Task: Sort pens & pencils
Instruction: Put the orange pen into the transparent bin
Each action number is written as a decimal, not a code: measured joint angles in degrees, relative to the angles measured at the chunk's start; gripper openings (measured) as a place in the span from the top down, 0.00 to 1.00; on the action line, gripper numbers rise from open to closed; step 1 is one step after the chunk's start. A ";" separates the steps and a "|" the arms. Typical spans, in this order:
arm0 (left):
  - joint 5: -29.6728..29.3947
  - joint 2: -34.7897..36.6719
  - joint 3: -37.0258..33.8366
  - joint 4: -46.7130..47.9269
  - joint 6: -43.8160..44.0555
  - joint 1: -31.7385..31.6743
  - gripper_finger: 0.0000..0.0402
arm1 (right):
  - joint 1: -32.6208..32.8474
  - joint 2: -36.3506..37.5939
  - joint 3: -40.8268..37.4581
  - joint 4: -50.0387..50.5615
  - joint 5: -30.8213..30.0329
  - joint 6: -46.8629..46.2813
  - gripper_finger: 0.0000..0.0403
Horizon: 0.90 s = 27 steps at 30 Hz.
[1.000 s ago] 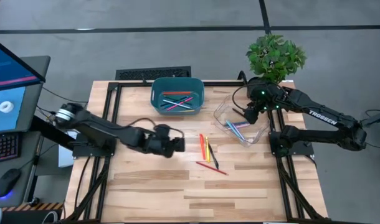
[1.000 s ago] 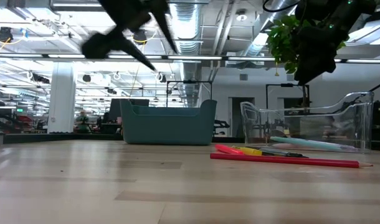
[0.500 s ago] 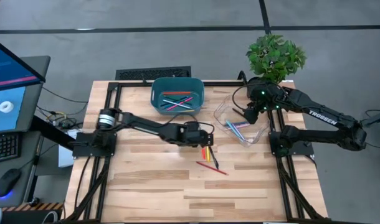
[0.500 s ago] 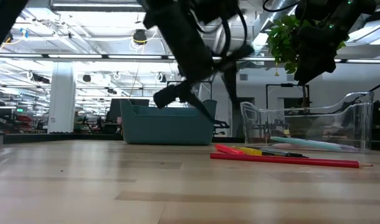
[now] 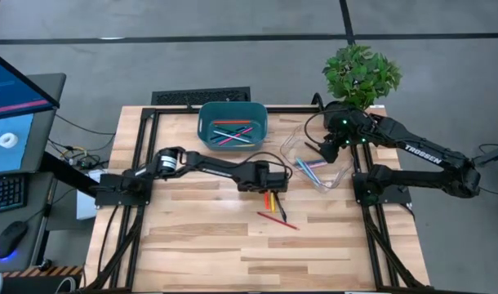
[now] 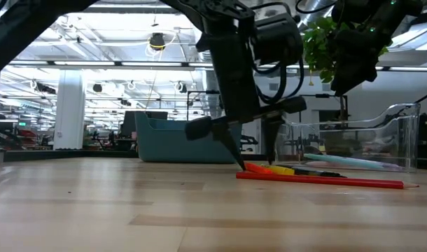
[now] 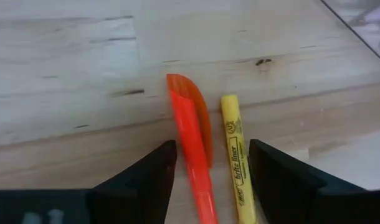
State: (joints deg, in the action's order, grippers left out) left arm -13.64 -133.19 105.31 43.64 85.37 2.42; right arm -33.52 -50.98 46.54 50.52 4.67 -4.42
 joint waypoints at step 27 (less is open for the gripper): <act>-1.65 -1.12 5.87 8.74 -1.56 -0.09 0.65 | 0.02 0.02 0.00 -0.04 0.00 2.26 0.47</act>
State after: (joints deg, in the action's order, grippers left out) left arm -15.29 -134.31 111.19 52.38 83.81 2.33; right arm -33.50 -50.96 46.54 50.48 4.67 -2.16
